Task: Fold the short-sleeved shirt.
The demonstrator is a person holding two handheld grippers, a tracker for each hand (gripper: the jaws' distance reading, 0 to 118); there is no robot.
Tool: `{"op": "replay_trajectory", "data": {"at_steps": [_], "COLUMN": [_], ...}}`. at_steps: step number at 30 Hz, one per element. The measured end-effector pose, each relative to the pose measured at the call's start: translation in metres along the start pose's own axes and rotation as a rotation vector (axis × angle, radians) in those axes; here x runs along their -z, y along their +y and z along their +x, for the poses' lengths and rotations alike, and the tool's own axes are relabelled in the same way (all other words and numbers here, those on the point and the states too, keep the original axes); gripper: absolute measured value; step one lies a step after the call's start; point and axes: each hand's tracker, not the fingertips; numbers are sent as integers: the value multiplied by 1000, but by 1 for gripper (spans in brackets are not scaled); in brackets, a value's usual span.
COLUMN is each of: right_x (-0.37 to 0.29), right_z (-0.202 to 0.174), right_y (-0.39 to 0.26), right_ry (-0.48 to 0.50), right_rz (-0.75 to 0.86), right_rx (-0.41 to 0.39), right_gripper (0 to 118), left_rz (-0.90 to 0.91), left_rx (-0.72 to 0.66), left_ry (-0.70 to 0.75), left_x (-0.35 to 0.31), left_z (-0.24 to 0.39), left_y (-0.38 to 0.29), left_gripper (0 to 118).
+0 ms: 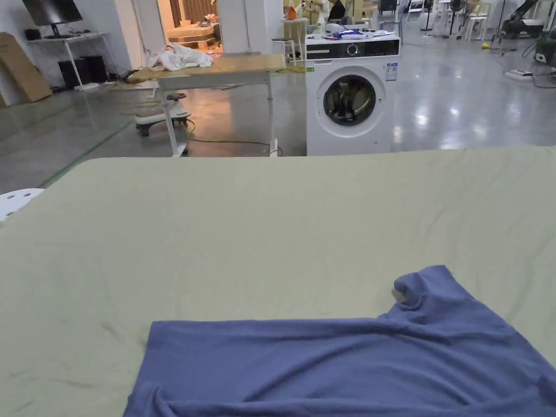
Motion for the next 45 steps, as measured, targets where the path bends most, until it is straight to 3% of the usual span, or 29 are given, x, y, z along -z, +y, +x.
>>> {"op": "replay_trajectory", "data": {"at_steps": [3, 4, 5, 7, 8, 12, 18, 21, 23, 25, 28, 31, 34, 40, 42, 43, 45], "right_x": [-12, -14, -15, -15, -18, -36, -78, -93, -103, -111, -115, -110, -107, -98, -96, -93, -92], "right_z": [-2, -3, -5, -10, -11, -4, -35, -51, -63, -74, -81, -83, -89, -88, -84, -82, -81], "right_y": [-12, -15, -17, -17, -18, -11, 8, 17, 19, 19, 17, 10, 3, 2, 2, 1, 2], "right_ry": [-1, 1, -1, -78, -90, 46, 174, 276, 282, 278, 320, 377, 327, 342, 347, 359, 364], "right_rz": [3, 4, 4, -7, 9, 145, 367, 404, 431, 439, 413, 373, 357, 344, 346, 341, 326], "right_rx": [-8, -8, -14, -89, -97, -17, 38, -11, -71, -148, -178, -168, -253, -214, -183, -161, -148], "right_gripper": [11, 16, 31, 71, 71, 71, 71, 70, 60, 34, 7, 0, 0, 0, 0, 0, 0], "left_rz": [-8, 20, 50, 92, 125, 319, 587, 664, 671, 660, 614, 553, 544, 528, 439, 418, 347], "left_rx": [25, 31, 41, 89, 105, 159, 172, 239, 250, 276, 259, 221, 196, 152, 107, 86, 14], "left_ry": [2, 3, 19, 132, 153, 130, 165, 194, 180, 167, 124, 102, 77, 79, 49, 22, 0], "left_x": [-10, -11, -14, -25, -30, -77, -137, -153, -158, -160, -147, -133, -132, -126, -103, -87, -58], "left_z": [3, 2, 2, 1, 3, 32, 94, 120, 129, 138, 143, 143, 143, 127, 111, 100, 77], "left_y": [-17, -19, -18, -12, -8, 18, 42, 44, 42, 41, 33, 22, 20, 35, 45, 51, 63], "left_gripper": [0, 16, 34, 73, 76, 76, 76, 75, 72, 59, 7, 0, 0, 0, 0, 10, 19]}}
